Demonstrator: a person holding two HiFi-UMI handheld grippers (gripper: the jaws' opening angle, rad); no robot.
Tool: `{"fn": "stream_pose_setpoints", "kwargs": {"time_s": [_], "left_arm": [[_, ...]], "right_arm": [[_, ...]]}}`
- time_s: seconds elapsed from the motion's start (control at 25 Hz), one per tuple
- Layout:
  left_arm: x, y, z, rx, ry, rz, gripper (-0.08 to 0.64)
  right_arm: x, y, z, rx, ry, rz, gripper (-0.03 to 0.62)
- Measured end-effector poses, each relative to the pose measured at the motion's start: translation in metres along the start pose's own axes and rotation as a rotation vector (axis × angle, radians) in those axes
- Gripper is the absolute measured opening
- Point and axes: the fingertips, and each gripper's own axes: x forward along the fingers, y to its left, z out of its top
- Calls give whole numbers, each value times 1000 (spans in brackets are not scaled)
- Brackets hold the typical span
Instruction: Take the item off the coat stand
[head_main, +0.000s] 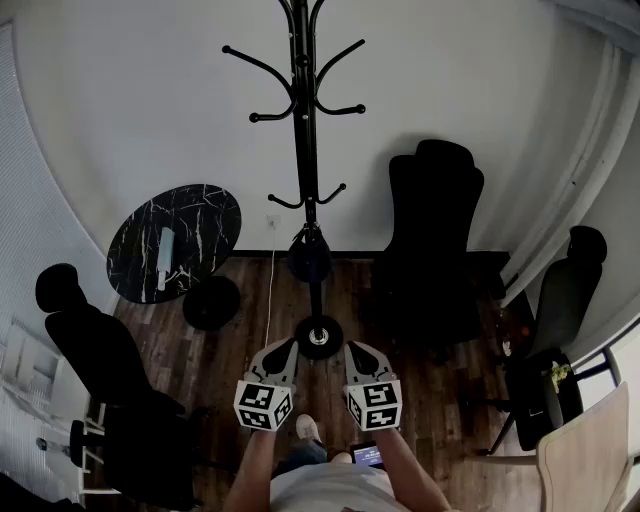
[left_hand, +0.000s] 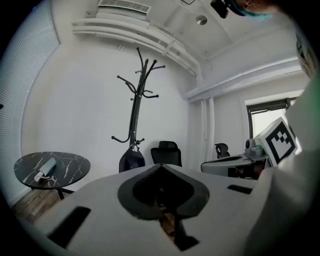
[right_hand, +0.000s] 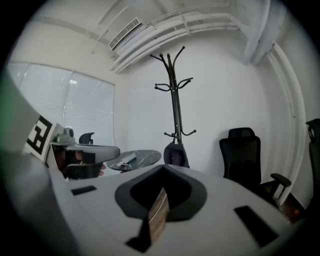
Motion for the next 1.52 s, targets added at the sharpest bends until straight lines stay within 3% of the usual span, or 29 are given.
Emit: {"fn": "stream_pose_setpoints", "kwargs": {"time_s": [0.4, 0.6, 0.84, 1.16, 1.52], "left_arm": [[-11, 2, 5, -4, -13, 42, 20], [-16, -1, 10, 5, -13, 47, 20], [-11, 11, -4, -30, 5, 59, 20], [23, 50, -12, -68, 24, 61, 20], [95, 113, 0, -84, 28, 37, 20]], "right_arm": [[-8, 0, -2, 54, 11, 28, 11], [-10, -5, -10, 137, 46, 34, 11], [0, -12, -22, 144, 83, 18, 12], [51, -21, -24, 139, 119, 11, 12], [135, -43, -14, 127, 148, -24, 11]]}}
